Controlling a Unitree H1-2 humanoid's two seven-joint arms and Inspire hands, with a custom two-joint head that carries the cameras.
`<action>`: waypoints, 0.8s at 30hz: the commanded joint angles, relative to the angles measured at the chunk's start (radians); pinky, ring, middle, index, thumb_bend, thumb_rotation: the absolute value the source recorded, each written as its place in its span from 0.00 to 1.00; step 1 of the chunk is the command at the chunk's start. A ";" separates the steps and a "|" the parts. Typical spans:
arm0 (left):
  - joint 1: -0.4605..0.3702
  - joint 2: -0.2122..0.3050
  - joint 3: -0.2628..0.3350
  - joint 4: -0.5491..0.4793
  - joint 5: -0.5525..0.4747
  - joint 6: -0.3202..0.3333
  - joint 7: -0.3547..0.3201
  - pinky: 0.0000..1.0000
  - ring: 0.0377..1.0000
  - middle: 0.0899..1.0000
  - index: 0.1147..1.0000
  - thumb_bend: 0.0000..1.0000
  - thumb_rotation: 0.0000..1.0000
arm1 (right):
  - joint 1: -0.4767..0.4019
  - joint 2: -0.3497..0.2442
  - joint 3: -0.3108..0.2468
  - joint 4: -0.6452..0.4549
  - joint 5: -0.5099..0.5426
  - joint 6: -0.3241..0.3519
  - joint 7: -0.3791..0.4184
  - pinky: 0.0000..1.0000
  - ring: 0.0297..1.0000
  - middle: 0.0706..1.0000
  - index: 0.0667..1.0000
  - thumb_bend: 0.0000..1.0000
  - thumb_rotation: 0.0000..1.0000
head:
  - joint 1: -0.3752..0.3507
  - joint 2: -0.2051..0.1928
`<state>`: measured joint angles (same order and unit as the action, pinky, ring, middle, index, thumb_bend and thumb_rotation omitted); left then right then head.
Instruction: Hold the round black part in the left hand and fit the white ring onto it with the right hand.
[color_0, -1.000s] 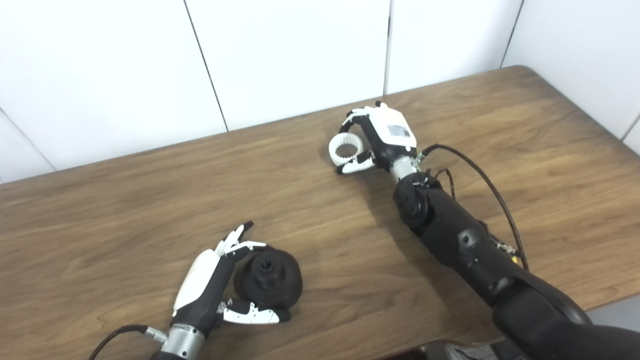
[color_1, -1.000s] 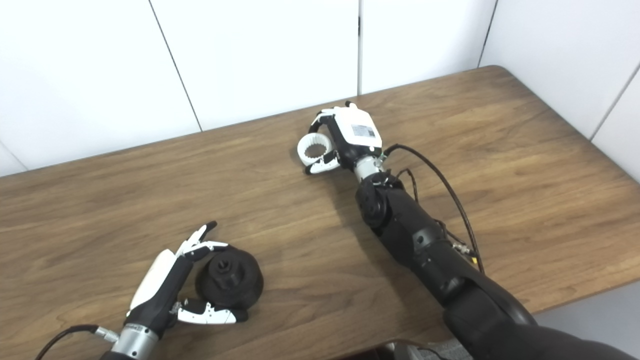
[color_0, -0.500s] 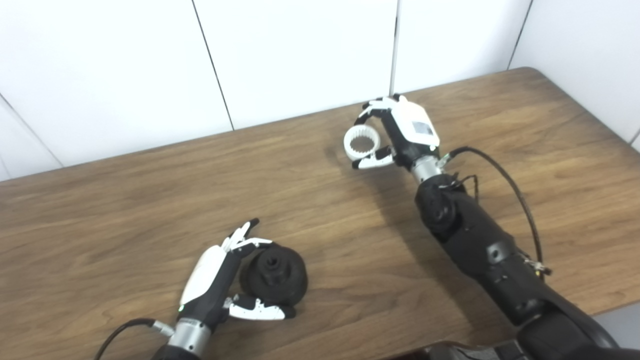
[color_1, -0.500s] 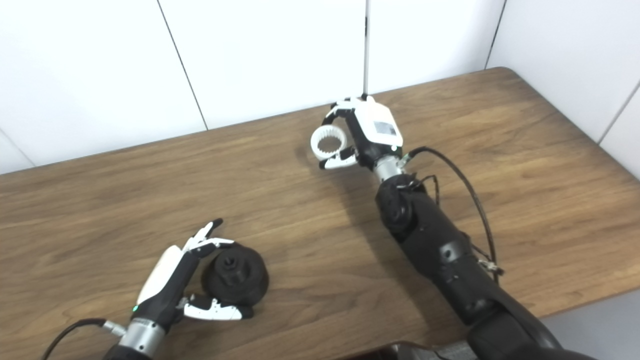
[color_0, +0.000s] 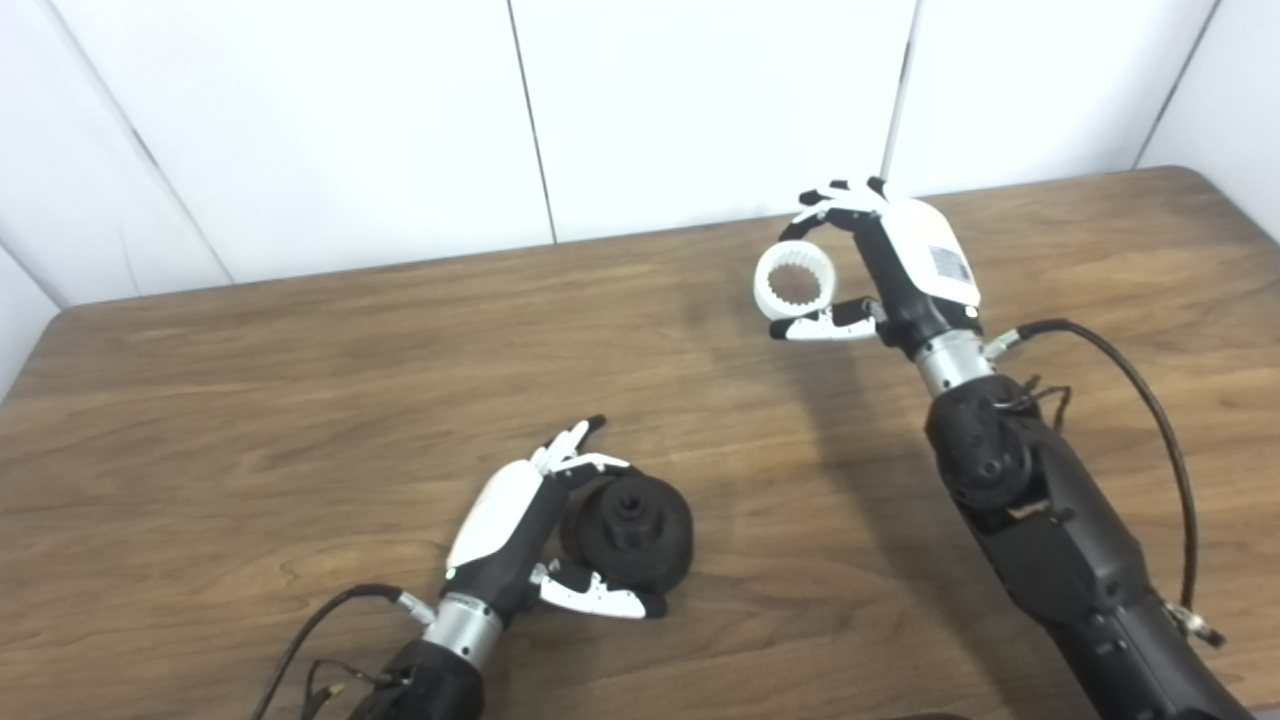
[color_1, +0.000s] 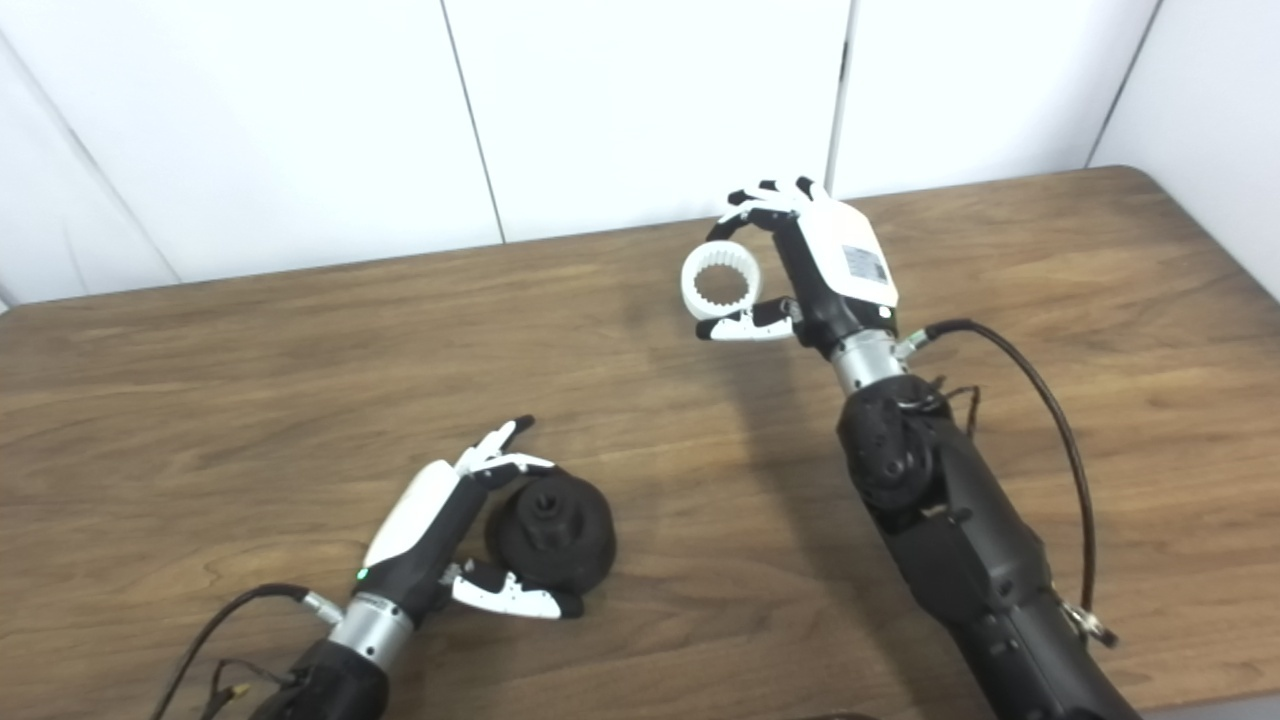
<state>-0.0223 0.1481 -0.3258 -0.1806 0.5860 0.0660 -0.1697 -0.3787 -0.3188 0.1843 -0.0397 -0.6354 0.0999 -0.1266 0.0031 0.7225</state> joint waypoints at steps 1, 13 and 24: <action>-0.033 -0.007 -0.006 0.004 0.024 0.005 0.011 1.00 1.00 1.00 0.54 0.96 0.22 | -0.027 0.005 -0.017 -0.066 0.014 -0.026 0.005 0.87 0.88 0.80 0.45 0.52 0.15 | 0.012 0.002; -0.044 -0.030 -0.013 0.019 0.048 0.021 0.016 0.99 1.00 1.00 0.54 0.98 0.24 | 0.058 0.022 -0.015 -0.267 0.089 -0.045 0.116 0.82 0.88 0.79 0.45 0.52 0.14 | 0.048 0.011; -0.052 -0.029 -0.016 0.020 0.049 0.031 0.016 1.00 1.00 1.00 0.55 0.97 0.22 | 0.133 0.054 0.014 -0.396 0.100 -0.037 0.220 0.86 0.87 0.79 0.45 0.52 0.14 | 0.066 0.022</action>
<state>-0.0487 0.1161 -0.3406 -0.1583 0.6206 0.0975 -0.1588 -0.2250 -0.2681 0.1992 -0.3907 -0.5358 0.0911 0.0907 0.0675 0.7440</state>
